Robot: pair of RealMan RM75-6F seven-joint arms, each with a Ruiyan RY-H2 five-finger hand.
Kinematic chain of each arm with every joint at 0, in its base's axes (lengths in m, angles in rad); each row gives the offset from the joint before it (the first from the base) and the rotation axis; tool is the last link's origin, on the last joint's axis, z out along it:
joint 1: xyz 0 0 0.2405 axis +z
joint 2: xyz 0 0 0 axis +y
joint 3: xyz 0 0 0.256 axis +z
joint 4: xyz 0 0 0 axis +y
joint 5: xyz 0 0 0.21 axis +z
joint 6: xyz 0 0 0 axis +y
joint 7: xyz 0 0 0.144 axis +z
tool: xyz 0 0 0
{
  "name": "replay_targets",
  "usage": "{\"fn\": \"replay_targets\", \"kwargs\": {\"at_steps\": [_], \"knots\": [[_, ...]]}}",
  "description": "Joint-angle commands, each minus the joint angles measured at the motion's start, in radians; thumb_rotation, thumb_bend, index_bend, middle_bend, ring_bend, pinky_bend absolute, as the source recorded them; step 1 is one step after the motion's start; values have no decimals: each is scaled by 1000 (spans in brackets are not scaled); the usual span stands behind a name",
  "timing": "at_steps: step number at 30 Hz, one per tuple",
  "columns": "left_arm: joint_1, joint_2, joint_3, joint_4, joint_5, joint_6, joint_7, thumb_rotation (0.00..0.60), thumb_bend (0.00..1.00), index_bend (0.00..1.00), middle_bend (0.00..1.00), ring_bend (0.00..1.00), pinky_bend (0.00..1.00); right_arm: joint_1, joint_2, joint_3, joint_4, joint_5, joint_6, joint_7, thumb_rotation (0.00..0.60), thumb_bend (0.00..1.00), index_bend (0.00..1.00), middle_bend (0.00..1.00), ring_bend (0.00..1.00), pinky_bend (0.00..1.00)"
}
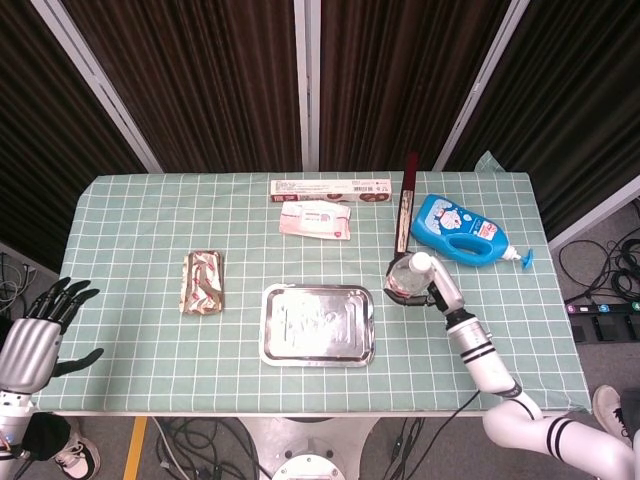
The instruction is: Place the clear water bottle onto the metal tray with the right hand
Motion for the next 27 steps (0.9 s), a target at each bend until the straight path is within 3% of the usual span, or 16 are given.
{"fn": "replay_targets", "kwargs": {"at_steps": [1,5,8,11,14,20,23,27], "knots": [[0,-1,-1,-1,-2,0,-1,600,138,242,230,98,186,33,29,48,-97,25,8,-81,600,246,677,556,337,410],[3,-6,0,-1,-2,5,-4,600,138,242,229,98,186,25,23,33,-97,37,24,-140,600,253,677,556,338,412],[8,-9,2,2,-1,11,-5,600,138,242,229,98,186,6,-23,-10,22,121,-49,-124,600,291,676,556,338,415],[11,-8,2,4,-4,14,-6,600,138,242,229,98,186,9,-60,-14,102,146,-88,-90,600,307,675,555,337,415],[10,-4,1,6,-7,10,-4,600,137,242,229,98,186,35,-41,23,40,81,-47,-52,600,295,675,555,338,415],[-2,-7,-6,-3,-5,-1,6,600,138,242,229,98,186,56,57,108,-196,-3,65,-77,600,270,675,555,337,415],[-4,-9,-7,-5,-7,-4,8,600,138,242,229,98,186,29,65,78,-174,36,59,-96,600,255,675,555,337,416],[-3,-12,-3,1,-10,-10,9,600,138,242,229,98,186,6,11,6,-20,131,-36,-75,600,275,674,553,337,416]]}}
